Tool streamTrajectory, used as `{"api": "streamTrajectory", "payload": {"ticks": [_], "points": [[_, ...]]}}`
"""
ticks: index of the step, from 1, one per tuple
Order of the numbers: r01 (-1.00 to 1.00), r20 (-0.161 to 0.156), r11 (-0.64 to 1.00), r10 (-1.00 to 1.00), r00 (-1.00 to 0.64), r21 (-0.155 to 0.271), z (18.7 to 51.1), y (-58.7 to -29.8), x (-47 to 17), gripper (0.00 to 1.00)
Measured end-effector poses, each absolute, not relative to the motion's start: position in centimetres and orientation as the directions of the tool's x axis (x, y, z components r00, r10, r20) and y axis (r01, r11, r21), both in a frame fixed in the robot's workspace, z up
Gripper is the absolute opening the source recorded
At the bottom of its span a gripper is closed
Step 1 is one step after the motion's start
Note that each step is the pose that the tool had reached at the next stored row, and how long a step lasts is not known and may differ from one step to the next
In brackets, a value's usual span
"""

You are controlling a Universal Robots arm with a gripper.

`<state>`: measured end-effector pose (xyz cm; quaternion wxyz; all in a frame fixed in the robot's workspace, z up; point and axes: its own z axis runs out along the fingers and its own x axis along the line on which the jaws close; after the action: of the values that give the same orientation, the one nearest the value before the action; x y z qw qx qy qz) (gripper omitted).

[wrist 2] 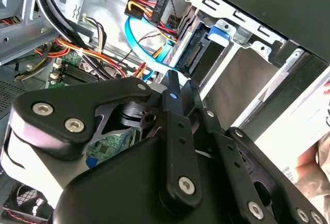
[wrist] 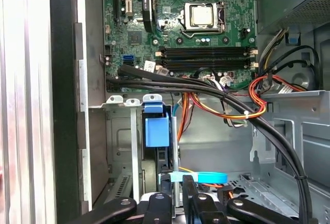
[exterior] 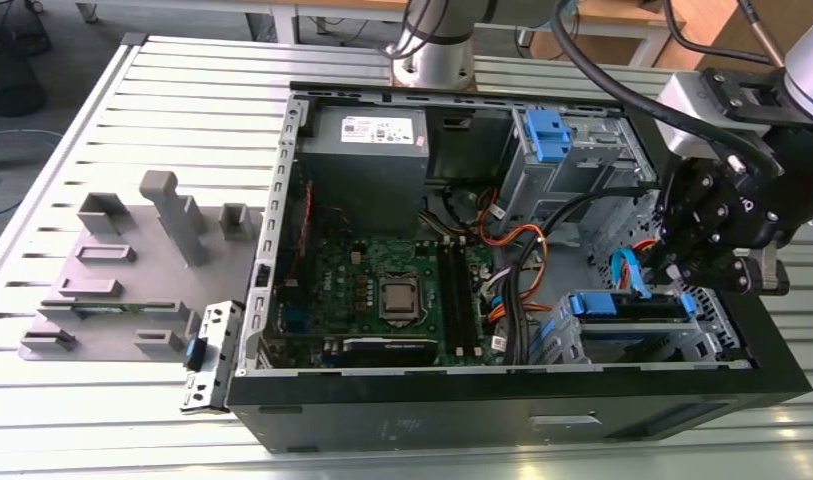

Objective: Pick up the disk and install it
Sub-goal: 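Insert the second disk wire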

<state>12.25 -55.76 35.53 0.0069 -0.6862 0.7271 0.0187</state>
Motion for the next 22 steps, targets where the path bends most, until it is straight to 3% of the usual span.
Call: {"api": "streamTrajectory", "payload": {"ticks": [22], "points": [[-0.998, -0.036, 0.058, -0.998, -0.058, 0.018, 35.4, -53.2, 12.3, 0.24]]}}
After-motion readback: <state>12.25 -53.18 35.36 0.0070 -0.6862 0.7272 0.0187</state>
